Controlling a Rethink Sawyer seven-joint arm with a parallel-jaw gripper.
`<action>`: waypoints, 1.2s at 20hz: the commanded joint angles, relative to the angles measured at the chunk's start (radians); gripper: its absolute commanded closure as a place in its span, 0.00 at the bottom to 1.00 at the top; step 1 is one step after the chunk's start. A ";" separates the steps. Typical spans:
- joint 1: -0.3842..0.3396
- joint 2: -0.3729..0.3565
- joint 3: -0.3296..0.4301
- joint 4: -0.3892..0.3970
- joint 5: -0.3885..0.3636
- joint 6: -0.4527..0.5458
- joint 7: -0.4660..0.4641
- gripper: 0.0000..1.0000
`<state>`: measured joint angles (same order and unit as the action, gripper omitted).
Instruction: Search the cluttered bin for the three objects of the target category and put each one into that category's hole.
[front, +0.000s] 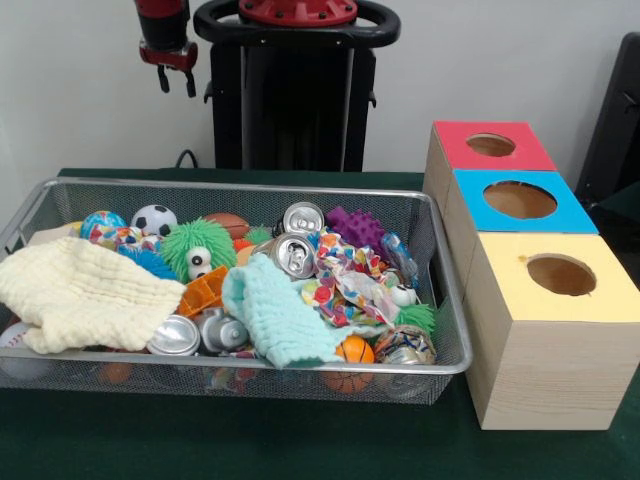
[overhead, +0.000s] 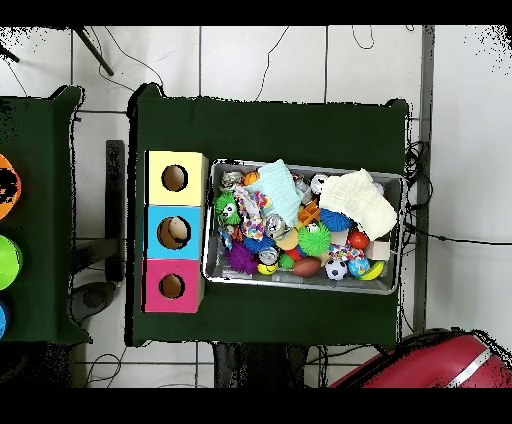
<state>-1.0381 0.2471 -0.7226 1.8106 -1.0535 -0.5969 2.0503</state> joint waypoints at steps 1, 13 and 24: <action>0.004 0.005 0.180 -0.135 0.069 0.007 0.060 0.00; 0.077 0.029 0.158 -0.057 0.198 -0.064 0.027 0.00; 0.162 0.084 0.162 0.005 0.319 -0.144 0.029 0.00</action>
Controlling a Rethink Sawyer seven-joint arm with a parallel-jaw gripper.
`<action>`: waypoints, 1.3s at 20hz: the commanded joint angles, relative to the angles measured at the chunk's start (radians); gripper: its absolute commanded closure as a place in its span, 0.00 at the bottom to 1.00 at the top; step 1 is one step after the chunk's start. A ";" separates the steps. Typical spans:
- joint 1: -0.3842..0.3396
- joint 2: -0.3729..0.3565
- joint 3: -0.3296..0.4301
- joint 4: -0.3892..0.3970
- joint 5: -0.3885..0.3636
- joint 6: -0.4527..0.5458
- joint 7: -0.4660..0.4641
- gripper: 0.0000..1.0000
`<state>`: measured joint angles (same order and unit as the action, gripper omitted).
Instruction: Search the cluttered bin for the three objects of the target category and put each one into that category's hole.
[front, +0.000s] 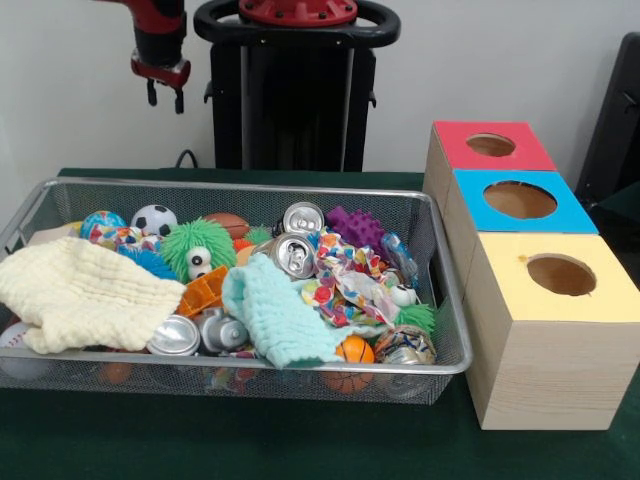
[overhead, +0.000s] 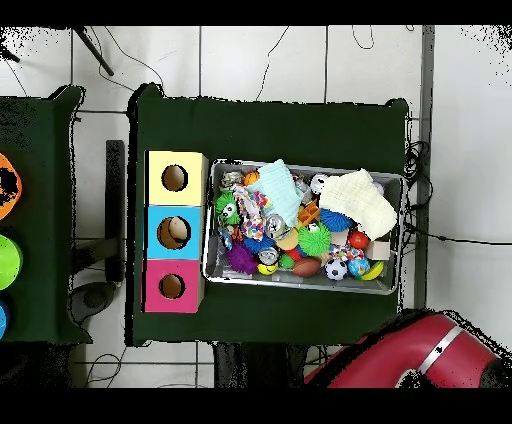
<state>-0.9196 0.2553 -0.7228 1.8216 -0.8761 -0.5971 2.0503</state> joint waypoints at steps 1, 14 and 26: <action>0.054 0.079 0.165 -0.001 0.150 -0.148 0.032 0.00; 0.138 0.089 0.197 0.053 0.216 -0.180 0.085 0.00; 0.193 0.094 0.233 0.066 0.244 -0.183 0.109 0.00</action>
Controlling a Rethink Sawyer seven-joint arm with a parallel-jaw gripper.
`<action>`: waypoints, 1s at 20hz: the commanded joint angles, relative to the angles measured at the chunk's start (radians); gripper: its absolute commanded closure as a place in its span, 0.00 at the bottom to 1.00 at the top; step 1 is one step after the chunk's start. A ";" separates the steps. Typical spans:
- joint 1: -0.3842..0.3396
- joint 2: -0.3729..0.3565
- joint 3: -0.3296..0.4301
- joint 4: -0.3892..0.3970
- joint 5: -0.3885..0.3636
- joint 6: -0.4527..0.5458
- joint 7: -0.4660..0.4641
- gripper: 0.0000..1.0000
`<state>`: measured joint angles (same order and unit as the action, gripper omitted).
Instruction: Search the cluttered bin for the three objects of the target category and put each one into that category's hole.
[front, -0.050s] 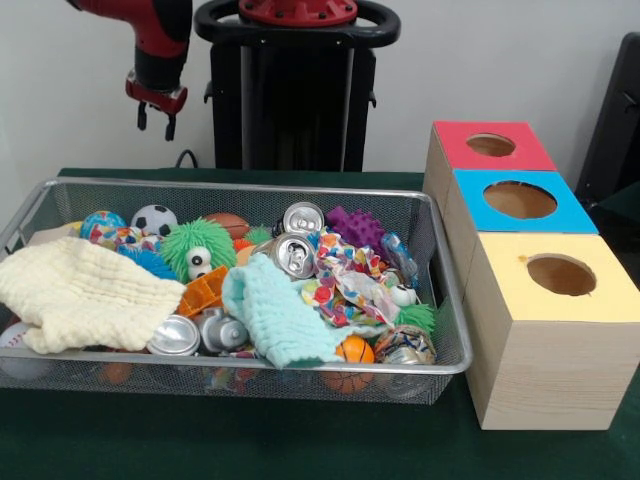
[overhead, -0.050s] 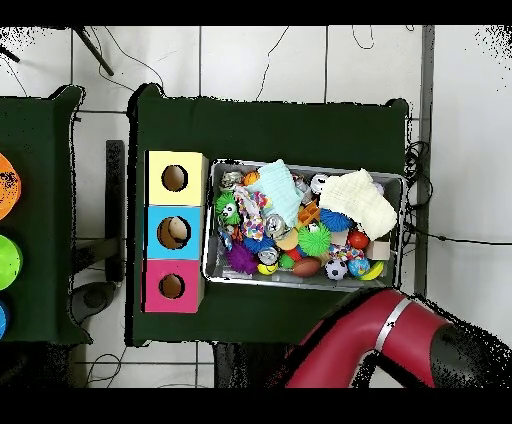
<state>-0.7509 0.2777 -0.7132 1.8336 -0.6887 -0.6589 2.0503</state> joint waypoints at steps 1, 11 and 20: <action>0.029 0.073 0.225 0.057 0.061 -0.126 0.110 0.00; 0.052 0.115 0.236 0.059 0.104 -0.154 0.125 0.00; 0.098 0.107 0.259 0.104 0.159 -0.142 0.158 0.00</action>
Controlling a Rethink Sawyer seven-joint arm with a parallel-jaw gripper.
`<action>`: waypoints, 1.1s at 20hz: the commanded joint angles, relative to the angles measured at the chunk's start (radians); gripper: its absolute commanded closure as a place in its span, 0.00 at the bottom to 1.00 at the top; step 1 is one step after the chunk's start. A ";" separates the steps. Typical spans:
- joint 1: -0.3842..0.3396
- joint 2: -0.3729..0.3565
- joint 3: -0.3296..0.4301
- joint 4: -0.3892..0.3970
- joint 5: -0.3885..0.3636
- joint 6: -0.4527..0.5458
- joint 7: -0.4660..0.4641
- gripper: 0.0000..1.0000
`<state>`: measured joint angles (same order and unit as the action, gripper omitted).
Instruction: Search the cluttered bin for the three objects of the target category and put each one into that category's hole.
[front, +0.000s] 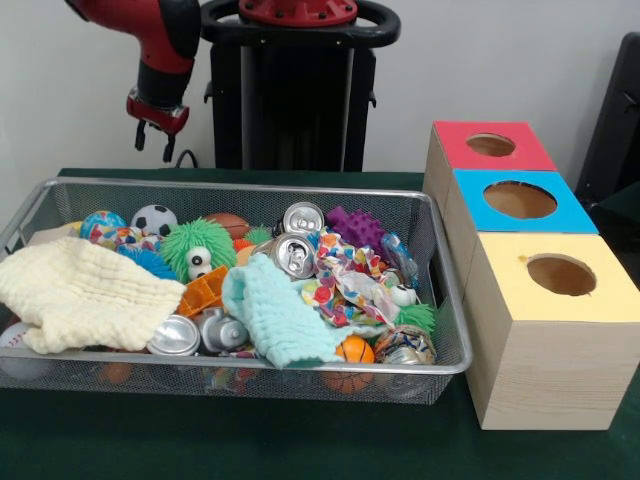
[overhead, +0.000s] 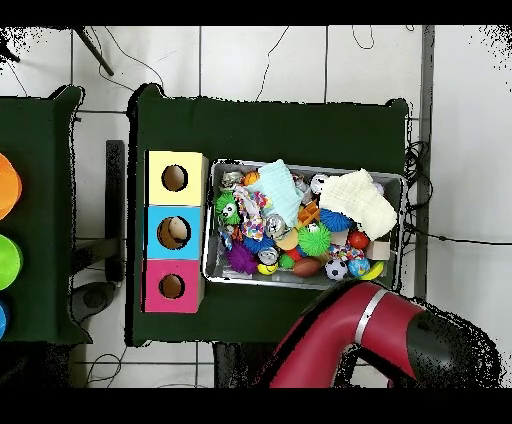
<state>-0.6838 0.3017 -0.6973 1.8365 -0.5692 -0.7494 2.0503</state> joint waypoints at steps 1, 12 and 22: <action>0.039 0.080 0.249 0.105 0.041 -0.054 0.158 0.00; 0.138 0.111 0.270 0.130 0.061 -0.124 0.138 0.00; 0.232 0.141 0.286 0.149 0.106 -0.170 0.152 0.00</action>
<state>-0.4827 0.3114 -0.6645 1.8597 -0.4547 -0.8771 2.0503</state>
